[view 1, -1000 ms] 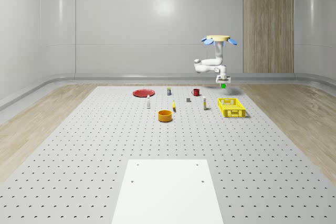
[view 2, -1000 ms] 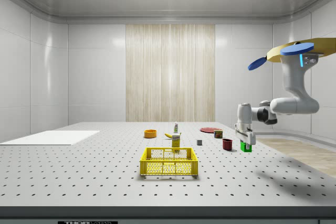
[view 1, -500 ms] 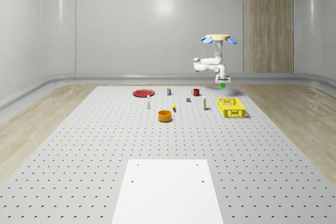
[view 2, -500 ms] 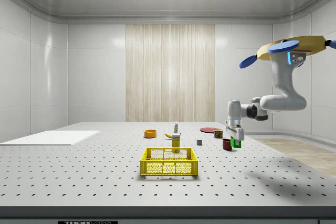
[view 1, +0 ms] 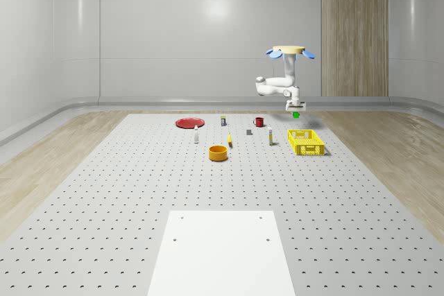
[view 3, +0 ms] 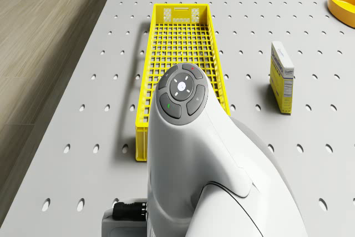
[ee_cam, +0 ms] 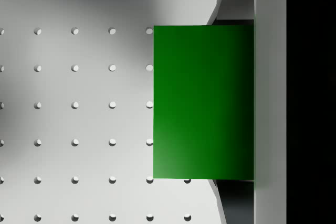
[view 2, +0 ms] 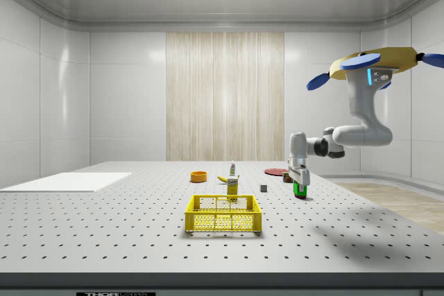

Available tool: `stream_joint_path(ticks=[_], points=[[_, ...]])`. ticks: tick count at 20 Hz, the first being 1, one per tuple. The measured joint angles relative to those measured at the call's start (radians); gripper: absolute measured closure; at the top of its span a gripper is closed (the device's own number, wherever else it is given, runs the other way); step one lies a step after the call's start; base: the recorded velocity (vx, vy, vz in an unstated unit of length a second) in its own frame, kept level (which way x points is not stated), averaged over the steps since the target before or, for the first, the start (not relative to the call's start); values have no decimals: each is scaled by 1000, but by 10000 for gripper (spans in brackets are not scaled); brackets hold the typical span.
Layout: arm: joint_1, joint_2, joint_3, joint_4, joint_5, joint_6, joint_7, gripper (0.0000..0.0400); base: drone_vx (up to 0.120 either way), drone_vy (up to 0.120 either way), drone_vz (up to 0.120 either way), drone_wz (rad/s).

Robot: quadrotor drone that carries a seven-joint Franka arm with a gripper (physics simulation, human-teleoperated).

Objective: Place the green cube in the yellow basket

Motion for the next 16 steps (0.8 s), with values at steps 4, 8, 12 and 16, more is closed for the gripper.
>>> stream_joint_path(ticks=[4, 8, 12, 16], points=[[-2, -10, 1, 0, 4, 9, 2, 149, 120, 0, 0, 0], [-5, -19, 2, 1, 8, 18, 4, 149, 120, 0, 0, 0], [-7, -28, 3, 1, 12, 26, 6, 149, 120, 0, 0, 0], [-9, -36, 4, 2, 15, 34, 7, 149, 120, 0, 0, 0]])
